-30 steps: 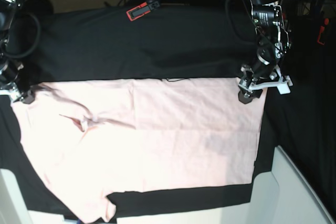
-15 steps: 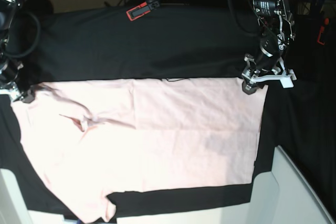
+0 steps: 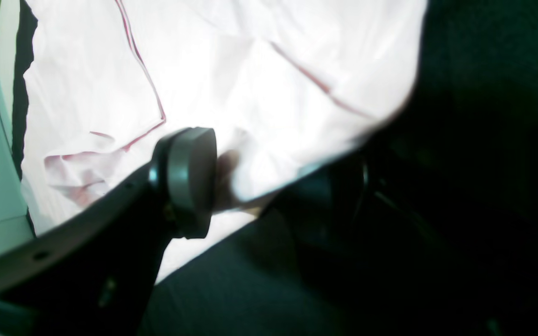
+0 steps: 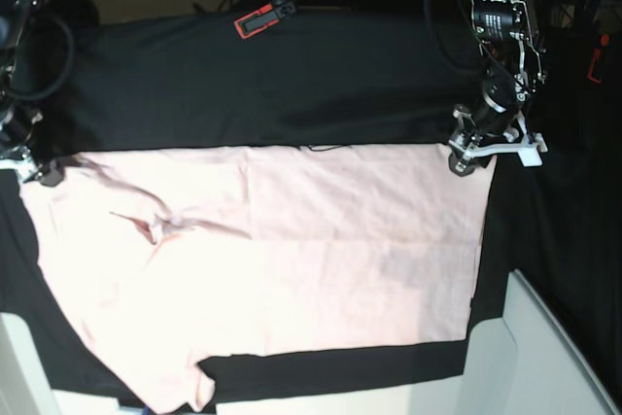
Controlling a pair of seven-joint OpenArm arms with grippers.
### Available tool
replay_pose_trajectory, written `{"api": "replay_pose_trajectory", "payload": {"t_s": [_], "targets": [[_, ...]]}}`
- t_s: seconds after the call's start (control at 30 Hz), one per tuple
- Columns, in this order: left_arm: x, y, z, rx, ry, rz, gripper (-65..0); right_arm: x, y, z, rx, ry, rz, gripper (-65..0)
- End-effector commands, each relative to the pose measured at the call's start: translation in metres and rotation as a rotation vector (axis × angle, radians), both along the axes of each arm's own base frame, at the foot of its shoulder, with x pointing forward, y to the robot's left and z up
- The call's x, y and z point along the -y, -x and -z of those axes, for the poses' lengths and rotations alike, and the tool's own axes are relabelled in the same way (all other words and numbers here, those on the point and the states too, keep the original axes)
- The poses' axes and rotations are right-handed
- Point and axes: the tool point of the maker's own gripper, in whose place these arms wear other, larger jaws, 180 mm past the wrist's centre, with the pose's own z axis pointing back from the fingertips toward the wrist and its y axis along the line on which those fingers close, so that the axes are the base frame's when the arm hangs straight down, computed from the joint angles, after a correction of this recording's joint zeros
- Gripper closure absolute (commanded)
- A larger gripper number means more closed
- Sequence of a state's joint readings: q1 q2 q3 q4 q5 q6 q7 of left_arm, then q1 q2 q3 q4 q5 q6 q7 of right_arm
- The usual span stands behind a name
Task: Fold the T-shirt properly
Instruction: 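Drag both held corners away from the hem, flattening the shirt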
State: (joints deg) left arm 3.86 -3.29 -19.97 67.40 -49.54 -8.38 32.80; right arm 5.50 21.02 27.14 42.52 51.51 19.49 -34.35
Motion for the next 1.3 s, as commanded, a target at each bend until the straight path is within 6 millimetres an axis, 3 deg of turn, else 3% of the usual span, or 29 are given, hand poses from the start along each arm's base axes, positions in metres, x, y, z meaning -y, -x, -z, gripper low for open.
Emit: {"api": "replay_pose_trajectory", "payload": {"t_s": [0.0, 0.27, 0.5, 0.7, 0.9, 0.97, 1.1, 1.13, 1.27], "targets": [[-0.008, -0.013, -0.015, 0.055, -0.019, -0.004, -26.5, 0.013, -0.009, -0.013, 0.032, 0.028, 0.007, -35.0], [-0.029, -0.007, -0.016, 0.057, -0.024, -0.072, -26.5, 0.01, -0.01, -0.013, 0.035, 0.022, 0.006, -35.0], [-0.023, -0.009, 0.001, 0.015, 0.016, -0.076, -26.5, 0.005, -0.012, -0.012, 0.038, 0.012, 0.005, -35.0], [-0.019, -0.017, -0.002, 0.029, 0.025, -0.073, -26.5, 0.003, -0.012, -0.011, 0.038, 0.007, 0.005, -35.0], [-0.019, -0.012, 0.001, 0.019, 0.025, -0.073, -26.2, 0.003, -0.016, -0.013, 0.044, 0.006, 0.005, -34.4], [-0.019, -0.01, 0.003, 0.014, 0.026, -0.073, -25.7, 0.003, -0.016, -0.013, 0.045, 0.007, 0.006, -28.7], [-0.018, -0.011, 0.002, 0.018, 0.026, -0.068, -16.5, 0.004, -0.015, -0.012, 0.045, 0.007, 0.011, -3.8], [-0.018, -0.011, 0.001, 0.019, 0.026, -0.066, -15.5, 0.003, -0.015, -0.012, 0.045, 0.006, 0.011, 0.0], [-0.016, -0.011, 0.002, 0.016, 0.031, -0.065, -6.9, 0.003, -0.015, -0.012, 0.045, 0.006, 0.011, -0.3]]}}
